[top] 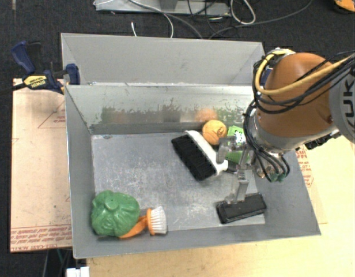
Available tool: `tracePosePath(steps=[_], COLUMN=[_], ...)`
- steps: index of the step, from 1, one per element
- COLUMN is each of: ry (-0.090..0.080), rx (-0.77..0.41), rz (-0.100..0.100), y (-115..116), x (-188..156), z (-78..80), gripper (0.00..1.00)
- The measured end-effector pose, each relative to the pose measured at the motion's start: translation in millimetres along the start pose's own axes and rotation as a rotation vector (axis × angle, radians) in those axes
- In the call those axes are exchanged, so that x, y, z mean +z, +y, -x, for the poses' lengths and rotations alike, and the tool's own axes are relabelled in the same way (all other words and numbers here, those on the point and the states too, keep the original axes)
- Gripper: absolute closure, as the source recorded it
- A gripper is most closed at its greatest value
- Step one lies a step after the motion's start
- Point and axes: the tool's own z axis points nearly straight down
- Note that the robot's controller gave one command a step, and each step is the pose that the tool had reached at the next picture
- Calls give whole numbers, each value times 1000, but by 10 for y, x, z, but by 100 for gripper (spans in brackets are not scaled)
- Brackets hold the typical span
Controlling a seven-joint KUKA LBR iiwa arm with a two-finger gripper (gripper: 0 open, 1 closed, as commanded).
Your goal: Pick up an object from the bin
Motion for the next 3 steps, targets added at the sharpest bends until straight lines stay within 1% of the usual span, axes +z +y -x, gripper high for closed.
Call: tracePosePath(steps=[1, 2, 3], ry=[-6, -11, -20], rx=[0, -46, -305], rz=[0, 0, -1], y=[0, -410, -1028], x=[-27, 851, 849], z=[13, -59, -179], gripper=[0, 0, 0])
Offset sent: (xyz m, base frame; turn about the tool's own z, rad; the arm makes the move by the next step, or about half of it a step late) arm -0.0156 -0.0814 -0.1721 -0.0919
